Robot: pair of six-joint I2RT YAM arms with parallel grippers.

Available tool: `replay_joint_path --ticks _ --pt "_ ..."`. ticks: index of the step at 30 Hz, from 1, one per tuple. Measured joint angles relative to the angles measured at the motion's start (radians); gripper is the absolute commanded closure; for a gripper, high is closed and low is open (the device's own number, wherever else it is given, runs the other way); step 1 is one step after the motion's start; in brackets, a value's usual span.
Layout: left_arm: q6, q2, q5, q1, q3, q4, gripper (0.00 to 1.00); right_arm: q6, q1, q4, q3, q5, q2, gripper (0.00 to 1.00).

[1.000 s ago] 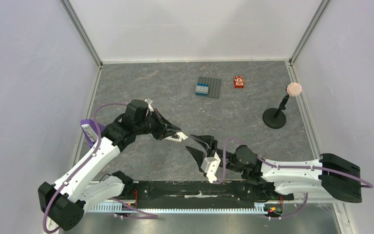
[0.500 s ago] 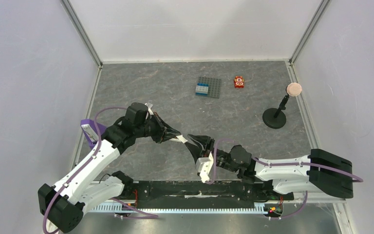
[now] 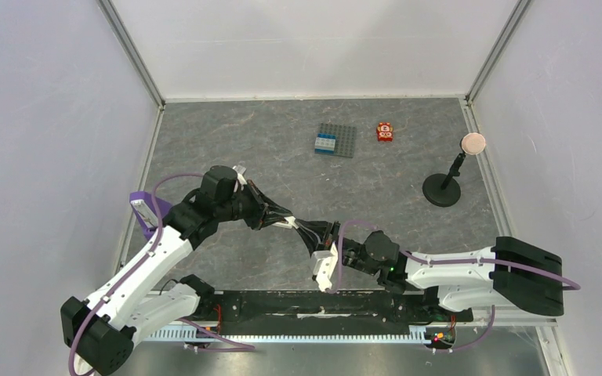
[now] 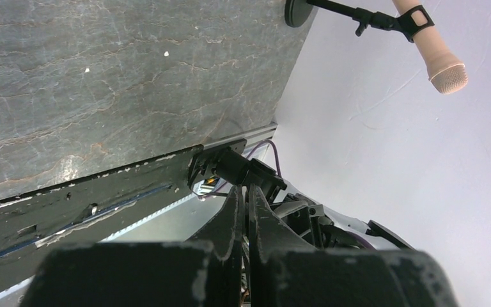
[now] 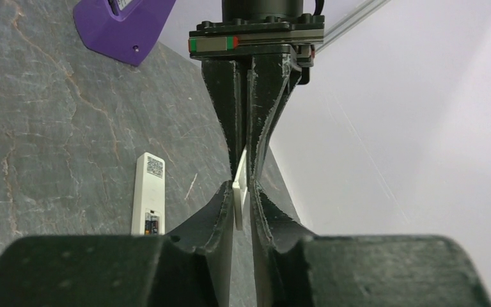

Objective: Load the batteries into the remote control

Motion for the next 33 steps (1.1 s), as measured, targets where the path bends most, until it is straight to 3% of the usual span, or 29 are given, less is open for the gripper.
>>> replay_joint_path --ticks 4,6,9,12,15,19,25,33 --pt "-0.012 -0.002 0.006 0.000 -0.001 0.004 0.93 0.007 0.004 -0.016 0.009 0.006 0.008 1.00" --pt "-0.015 -0.006 0.005 0.002 -0.004 0.008 0.76 0.011 0.005 -0.023 0.017 0.013 0.011 1.00" --pt "-0.016 -0.012 0.010 0.002 -0.016 0.029 0.39 0.029 0.006 -0.039 0.031 0.032 0.012 1.00" --pt "0.006 -0.022 0.003 0.001 -0.025 0.037 0.22 0.085 0.006 -0.066 0.053 0.069 0.011 1.00" --pt "0.077 -0.033 -0.047 0.006 -0.025 0.021 0.21 0.200 0.005 -0.123 0.071 0.127 -0.005 1.00" --pt "0.190 -0.060 -0.181 0.056 -0.027 -0.033 0.21 0.460 -0.026 -0.335 0.167 0.195 -0.027 1.00" --pt "0.310 -0.118 -0.335 0.113 -0.091 -0.009 0.24 0.863 -0.136 -0.532 0.239 0.171 -0.027 1.00" --pt "0.418 -0.018 -0.325 0.185 -0.172 0.055 0.28 1.385 -0.318 -0.634 0.271 -0.139 0.126 1.00"
